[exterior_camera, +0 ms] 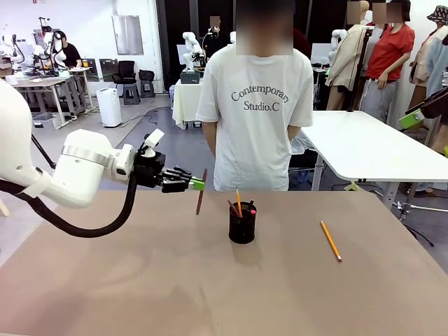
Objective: Place the pens into the pen holder.
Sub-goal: Pick up a writing instrument from the table and place it into the Pen holder.
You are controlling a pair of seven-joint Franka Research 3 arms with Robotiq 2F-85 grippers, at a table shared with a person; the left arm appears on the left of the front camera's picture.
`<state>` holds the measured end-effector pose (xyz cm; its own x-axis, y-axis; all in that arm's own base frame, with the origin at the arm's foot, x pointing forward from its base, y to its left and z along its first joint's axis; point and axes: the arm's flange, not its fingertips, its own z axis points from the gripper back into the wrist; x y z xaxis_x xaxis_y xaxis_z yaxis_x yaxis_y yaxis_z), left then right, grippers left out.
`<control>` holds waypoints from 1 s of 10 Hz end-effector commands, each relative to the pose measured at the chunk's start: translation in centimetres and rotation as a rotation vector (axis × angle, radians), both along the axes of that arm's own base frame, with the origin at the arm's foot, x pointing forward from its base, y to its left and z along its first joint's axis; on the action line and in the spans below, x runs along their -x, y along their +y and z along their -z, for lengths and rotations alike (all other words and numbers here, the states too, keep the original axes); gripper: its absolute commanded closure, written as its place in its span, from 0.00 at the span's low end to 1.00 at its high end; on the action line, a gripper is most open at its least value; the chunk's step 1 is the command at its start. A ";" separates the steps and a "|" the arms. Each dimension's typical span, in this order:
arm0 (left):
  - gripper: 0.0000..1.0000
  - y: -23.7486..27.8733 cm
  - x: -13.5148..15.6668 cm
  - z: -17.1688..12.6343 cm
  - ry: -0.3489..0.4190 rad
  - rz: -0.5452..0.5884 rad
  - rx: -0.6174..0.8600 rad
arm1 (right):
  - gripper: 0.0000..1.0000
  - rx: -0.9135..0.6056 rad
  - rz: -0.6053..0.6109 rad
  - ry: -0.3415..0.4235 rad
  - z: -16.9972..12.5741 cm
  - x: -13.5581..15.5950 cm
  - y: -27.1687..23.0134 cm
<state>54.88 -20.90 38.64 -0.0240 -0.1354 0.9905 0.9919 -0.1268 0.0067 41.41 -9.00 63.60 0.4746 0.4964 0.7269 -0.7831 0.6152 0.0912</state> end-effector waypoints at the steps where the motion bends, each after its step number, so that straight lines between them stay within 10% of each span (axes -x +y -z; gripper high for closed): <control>1: 1.00 -1.2 -0.2 0.4 -0.112 0.036 0.125 | 0.00 -0.002 -0.003 -0.003 -0.1 0.0 0.0; 10: 1.00 -10.1 -4.5 2.8 -0.277 0.221 0.166 | 0.00 -0.002 -0.003 -0.003 -0.1 0.0 0.0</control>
